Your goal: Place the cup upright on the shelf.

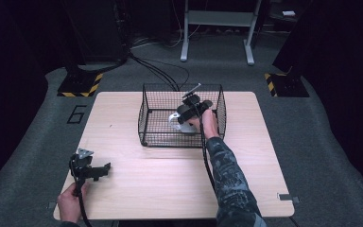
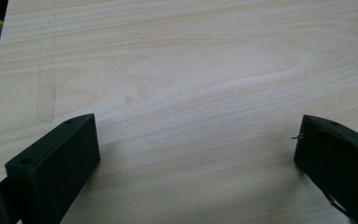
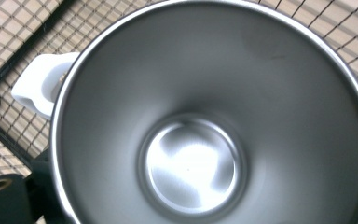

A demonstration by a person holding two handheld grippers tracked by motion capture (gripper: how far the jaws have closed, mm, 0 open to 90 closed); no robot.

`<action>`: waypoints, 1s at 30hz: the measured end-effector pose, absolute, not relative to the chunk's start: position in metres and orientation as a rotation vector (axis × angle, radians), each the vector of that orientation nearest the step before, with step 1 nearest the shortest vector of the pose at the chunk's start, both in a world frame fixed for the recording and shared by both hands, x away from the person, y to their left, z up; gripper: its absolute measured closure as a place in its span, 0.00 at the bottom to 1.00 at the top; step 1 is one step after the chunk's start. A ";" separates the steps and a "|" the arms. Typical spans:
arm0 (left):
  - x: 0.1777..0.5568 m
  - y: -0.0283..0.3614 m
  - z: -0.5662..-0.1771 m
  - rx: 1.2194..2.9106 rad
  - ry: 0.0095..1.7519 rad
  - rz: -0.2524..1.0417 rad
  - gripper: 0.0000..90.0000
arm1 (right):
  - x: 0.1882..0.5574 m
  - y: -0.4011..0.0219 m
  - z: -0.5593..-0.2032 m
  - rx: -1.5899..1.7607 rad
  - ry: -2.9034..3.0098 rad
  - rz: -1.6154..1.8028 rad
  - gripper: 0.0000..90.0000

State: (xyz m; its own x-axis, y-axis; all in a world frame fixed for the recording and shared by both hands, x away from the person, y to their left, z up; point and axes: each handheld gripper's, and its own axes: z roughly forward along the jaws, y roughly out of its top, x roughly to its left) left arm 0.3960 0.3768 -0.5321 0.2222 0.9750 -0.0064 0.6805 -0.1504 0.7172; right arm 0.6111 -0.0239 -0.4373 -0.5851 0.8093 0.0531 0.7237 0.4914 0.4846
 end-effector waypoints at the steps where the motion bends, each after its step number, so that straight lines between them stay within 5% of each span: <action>1: 0.396 0.377 -0.532 1.904 1.523 0.636 0.00 | 0.610 -0.024 -0.437 1.332 2.553 0.701 0.06; 30: 0.396 0.377 -0.532 1.904 1.523 0.636 0.00 | 0.545 -0.058 -0.368 1.135 2.472 0.861 0.00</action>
State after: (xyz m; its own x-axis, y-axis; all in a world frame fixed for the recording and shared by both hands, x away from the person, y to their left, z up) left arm 0.3960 0.3768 -0.5320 0.2221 0.9750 -0.0060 0.6812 -0.1508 0.7164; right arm 0.5450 -0.0580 -0.3684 -0.6486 0.7610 -0.0110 0.5896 0.5116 0.6249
